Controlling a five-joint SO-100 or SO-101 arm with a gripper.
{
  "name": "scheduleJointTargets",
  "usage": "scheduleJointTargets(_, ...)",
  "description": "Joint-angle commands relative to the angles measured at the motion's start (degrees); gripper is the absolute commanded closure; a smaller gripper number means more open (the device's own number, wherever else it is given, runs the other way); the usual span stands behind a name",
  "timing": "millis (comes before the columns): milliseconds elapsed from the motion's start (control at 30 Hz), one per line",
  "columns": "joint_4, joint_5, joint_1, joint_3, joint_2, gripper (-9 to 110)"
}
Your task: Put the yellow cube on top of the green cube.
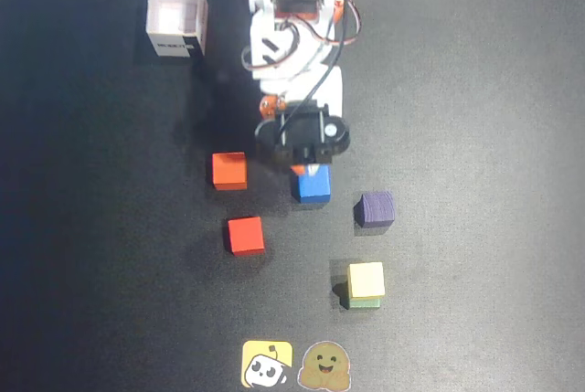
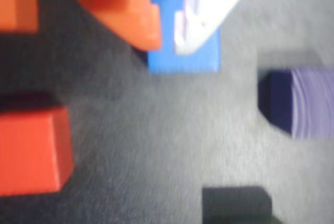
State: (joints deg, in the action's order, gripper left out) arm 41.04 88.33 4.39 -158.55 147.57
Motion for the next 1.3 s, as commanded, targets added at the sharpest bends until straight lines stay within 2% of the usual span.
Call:
scheduleJointTargets(0, 1.0, -0.4, -0.7, -3.1, 7.5, 101)
scheduleJointTargets(233, 7.0, 0.8, -0.8, -4.6, 13.4, 101)
scheduleJointTargets(300, 13.1, 1.8, -0.1, -6.1, 21.5, 101)
scheduleJointTargets(533, 25.1, 1.4, 1.6, -6.1, 29.6, 101)
scheduleJointTargets(867, 31.6, 1.3, 2.1, -6.1, 29.6, 101)
scheduleJointTargets(1267, 31.6, 1.2, 2.3, -6.1, 29.6, 101)
